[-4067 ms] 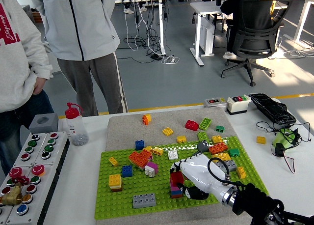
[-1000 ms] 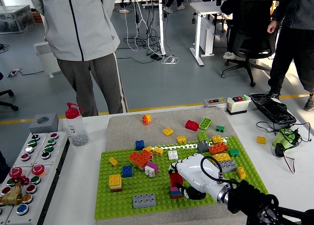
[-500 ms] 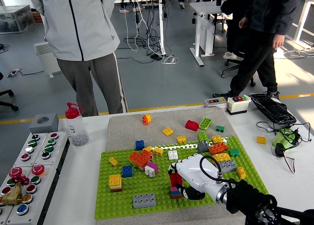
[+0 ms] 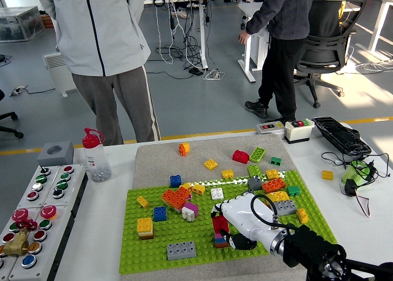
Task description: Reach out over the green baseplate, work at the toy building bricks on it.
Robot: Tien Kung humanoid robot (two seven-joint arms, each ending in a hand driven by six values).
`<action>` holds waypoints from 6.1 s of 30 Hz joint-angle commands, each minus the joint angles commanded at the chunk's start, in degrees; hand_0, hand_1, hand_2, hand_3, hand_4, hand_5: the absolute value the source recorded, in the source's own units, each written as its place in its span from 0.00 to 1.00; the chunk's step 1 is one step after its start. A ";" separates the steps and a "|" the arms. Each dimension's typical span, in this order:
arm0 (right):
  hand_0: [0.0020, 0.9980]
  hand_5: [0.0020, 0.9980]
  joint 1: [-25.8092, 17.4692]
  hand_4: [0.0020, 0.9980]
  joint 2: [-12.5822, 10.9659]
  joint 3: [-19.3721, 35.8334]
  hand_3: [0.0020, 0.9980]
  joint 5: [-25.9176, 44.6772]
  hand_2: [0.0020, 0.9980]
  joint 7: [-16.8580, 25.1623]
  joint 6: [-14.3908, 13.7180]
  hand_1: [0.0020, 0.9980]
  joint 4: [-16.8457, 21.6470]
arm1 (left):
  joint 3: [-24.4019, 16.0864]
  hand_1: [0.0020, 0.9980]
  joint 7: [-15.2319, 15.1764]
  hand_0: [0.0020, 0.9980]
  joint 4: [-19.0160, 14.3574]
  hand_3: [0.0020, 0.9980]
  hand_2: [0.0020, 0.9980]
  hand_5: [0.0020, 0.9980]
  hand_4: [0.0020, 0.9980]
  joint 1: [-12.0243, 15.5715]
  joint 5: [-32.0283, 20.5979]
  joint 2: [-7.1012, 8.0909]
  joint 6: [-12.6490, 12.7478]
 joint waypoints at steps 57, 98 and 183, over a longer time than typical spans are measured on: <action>0.56 0.31 -0.51 0.74 -0.70 1.04 0.93 2.38 0.95 0.96 -0.07 0.70 -0.85 | -0.03 0.72 0.09 0.69 0.00 0.64 0.70 1.00 0.38 0.15 0.06 -0.09 -0.06; 0.57 0.37 -2.40 0.80 -1.88 3.59 0.99 4.70 0.98 3.16 -3.69 0.71 4.73 | -0.58 0.72 0.23 0.69 0.00 0.64 0.71 1.00 0.38 0.67 0.91 -0.35 0.00; 0.38 0.37 -4.34 0.30 -2.85 3.24 0.57 10.58 0.61 9.30 -17.08 0.52 5.35 | -0.11 0.72 0.26 0.70 0.00 0.64 0.71 1.00 0.38 0.62 0.23 -0.20 -0.34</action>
